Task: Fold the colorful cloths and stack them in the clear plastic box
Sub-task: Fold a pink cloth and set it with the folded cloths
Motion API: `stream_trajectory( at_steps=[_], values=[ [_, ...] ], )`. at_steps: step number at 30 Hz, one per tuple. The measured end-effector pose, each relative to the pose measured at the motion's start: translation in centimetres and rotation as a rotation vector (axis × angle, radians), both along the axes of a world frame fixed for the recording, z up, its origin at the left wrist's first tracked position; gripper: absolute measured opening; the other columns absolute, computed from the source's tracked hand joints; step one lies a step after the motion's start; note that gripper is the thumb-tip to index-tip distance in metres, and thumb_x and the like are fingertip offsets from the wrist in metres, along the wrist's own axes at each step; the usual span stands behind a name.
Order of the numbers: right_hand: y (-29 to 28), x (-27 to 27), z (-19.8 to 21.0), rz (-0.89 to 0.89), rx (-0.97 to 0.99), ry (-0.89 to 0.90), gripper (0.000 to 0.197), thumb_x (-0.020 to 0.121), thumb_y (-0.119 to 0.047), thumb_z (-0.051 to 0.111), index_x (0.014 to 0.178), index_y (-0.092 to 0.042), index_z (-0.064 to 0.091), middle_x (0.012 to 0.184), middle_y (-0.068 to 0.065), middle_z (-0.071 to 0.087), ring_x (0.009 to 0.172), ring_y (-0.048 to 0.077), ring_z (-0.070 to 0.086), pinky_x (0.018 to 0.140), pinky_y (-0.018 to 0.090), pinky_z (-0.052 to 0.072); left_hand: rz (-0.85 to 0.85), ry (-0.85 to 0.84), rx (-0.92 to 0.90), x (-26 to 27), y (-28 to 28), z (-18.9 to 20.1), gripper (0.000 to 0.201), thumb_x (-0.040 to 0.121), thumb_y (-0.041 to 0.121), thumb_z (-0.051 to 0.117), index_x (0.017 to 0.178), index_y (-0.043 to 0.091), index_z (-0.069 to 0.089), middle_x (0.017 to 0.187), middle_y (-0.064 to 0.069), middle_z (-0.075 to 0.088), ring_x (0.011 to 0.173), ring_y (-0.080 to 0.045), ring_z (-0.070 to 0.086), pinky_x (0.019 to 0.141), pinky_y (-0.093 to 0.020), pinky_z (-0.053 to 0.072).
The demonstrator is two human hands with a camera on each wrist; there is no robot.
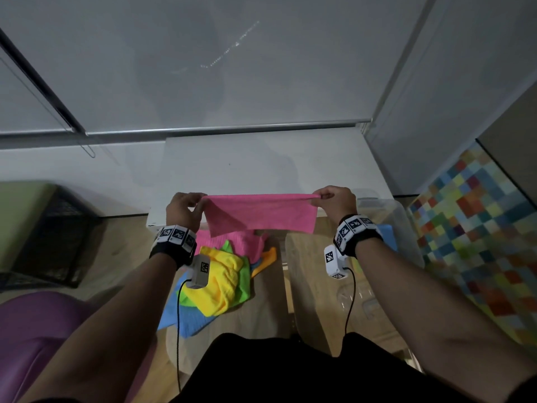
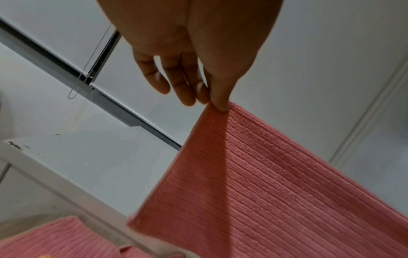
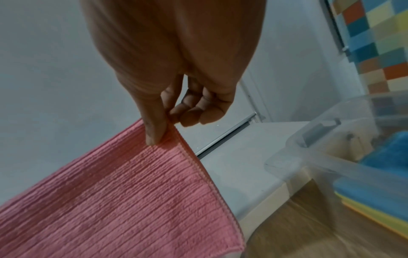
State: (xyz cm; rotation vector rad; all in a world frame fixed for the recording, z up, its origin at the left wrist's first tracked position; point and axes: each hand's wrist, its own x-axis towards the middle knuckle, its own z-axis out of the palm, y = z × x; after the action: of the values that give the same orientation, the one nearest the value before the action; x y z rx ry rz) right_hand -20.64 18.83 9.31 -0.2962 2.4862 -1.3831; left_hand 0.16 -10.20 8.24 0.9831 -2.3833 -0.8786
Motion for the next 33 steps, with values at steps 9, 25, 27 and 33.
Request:
stream_trajectory(
  at_steps=[9,25,27,33],
  values=[
    [0.4,0.6,0.5,0.054,-0.472,-0.502,0.029,0.07,-0.023,0.081,0.091,-0.013,0.065,0.096,0.003,0.07,0.092,0.023,0.065,0.083,0.035,0.052,0.114,0.116,0.335,-1.0,0.5,0.1,0.03,0.098,0.033,0.049,0.116,0.009,0.053,0.102,-0.017,0.064,0.093,-0.028,0.059,0.077,-0.031,0.041],
    [-3.4,5.7,0.7,-0.188,-0.513,-0.585,0.022,0.072,-0.021,0.083,0.09,-0.014,0.073,0.094,0.009,0.075,0.089,0.031,0.07,0.068,0.039,0.058,0.119,0.189,0.741,-2.6,5.4,-0.4,0.019,0.081,0.025,0.076,0.083,0.008,0.067,0.076,-0.016,0.068,0.053,-0.021,0.067,0.051,-0.032,0.057],
    [-4.4,6.8,1.2,-0.138,-0.519,-0.589,0.023,0.076,-0.019,0.08,0.095,-0.009,0.072,0.091,0.01,0.075,0.079,0.026,0.071,0.059,0.033,0.058,0.061,0.19,0.748,-3.3,6.7,-0.4,0.017,0.081,0.025,0.076,0.081,0.01,0.069,0.075,-0.014,0.069,0.055,-0.023,0.068,0.052,-0.032,0.057],
    [-6.4,8.2,0.9,-0.043,-0.485,-0.564,0.025,0.079,-0.022,0.077,0.097,-0.006,0.072,0.093,0.012,0.075,0.083,0.025,0.072,0.061,0.028,0.057,-0.044,0.228,0.803,-4.3,9.3,0.0,0.023,0.08,0.029,0.076,0.088,0.008,0.074,0.078,-0.011,0.073,0.064,-0.024,0.071,0.058,-0.033,0.059]
  ],
)
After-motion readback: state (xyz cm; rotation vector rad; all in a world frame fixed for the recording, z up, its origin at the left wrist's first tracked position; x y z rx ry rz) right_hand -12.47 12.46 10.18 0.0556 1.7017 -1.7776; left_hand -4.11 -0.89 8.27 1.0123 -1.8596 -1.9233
